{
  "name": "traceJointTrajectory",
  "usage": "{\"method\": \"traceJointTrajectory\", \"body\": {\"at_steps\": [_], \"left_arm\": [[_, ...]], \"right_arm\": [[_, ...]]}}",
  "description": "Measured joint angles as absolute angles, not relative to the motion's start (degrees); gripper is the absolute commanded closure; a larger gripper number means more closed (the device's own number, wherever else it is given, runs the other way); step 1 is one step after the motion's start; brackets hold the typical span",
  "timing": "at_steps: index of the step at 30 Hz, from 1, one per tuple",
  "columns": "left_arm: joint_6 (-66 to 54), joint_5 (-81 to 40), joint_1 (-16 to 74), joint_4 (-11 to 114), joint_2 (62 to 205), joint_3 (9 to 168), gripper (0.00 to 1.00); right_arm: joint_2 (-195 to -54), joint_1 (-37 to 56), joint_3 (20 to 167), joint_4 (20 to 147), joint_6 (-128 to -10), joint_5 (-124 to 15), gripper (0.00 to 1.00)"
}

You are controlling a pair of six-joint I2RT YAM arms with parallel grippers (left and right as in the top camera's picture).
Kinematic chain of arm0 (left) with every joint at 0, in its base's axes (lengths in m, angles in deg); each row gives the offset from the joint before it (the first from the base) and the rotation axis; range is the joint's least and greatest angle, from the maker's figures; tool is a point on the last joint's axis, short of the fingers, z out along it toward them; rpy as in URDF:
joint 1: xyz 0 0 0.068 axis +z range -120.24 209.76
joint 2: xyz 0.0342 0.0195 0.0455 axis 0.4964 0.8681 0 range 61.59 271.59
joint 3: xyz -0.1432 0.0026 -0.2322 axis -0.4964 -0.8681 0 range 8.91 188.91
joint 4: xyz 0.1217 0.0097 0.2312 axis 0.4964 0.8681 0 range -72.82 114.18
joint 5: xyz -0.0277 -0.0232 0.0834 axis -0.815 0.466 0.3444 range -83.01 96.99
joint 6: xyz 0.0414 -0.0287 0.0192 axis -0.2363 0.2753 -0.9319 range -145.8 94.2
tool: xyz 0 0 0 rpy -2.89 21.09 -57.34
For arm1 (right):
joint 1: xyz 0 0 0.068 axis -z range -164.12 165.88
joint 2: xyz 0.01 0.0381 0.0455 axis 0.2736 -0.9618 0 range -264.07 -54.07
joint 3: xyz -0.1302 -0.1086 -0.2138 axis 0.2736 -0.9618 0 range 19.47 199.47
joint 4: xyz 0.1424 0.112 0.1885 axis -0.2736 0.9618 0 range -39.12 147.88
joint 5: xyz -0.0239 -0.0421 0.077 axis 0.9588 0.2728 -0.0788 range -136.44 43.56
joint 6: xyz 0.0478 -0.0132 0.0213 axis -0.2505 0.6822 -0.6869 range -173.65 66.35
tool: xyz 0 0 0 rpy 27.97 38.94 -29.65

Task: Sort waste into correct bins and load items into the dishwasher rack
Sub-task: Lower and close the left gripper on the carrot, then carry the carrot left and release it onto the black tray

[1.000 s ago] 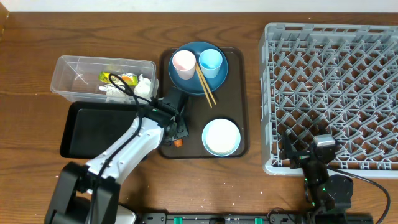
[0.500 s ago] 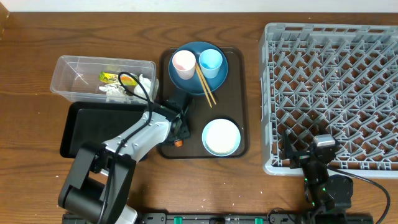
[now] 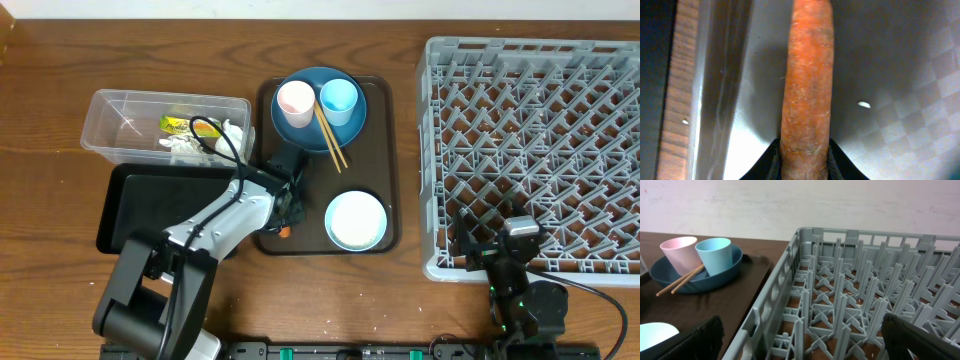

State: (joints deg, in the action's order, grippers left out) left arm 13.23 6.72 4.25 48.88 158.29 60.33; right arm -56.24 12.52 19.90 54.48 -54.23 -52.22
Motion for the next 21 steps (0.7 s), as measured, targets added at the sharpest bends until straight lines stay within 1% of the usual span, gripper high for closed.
{"method": "traceJointTrajectory", "body": {"at_steps": [6, 13, 17, 21], "left_arm": [[13.23, 5.86, 4.22, 49.34, 154.6, 60.28, 0.8], [13.34, 5.84, 4.92, 52.03, 145.11, 60.28, 0.8], [14.37, 5.67, 8.35, 54.43, 138.97, 60.28, 0.8], [15.09, 5.71, 15.22, 57.27, 133.51, 60.28, 0.8]], "right_arm": [[-56.24, 12.52, 19.9, 54.48, -54.23, -52.2, 0.01], [-56.24, 12.52, 19.9, 54.48, -54.23, -52.2, 0.01], [-56.24, 12.52, 19.9, 54.48, -54.23, -52.2, 0.01], [-56.24, 12.52, 19.9, 54.48, -54.23, -52.22, 0.01]]}}
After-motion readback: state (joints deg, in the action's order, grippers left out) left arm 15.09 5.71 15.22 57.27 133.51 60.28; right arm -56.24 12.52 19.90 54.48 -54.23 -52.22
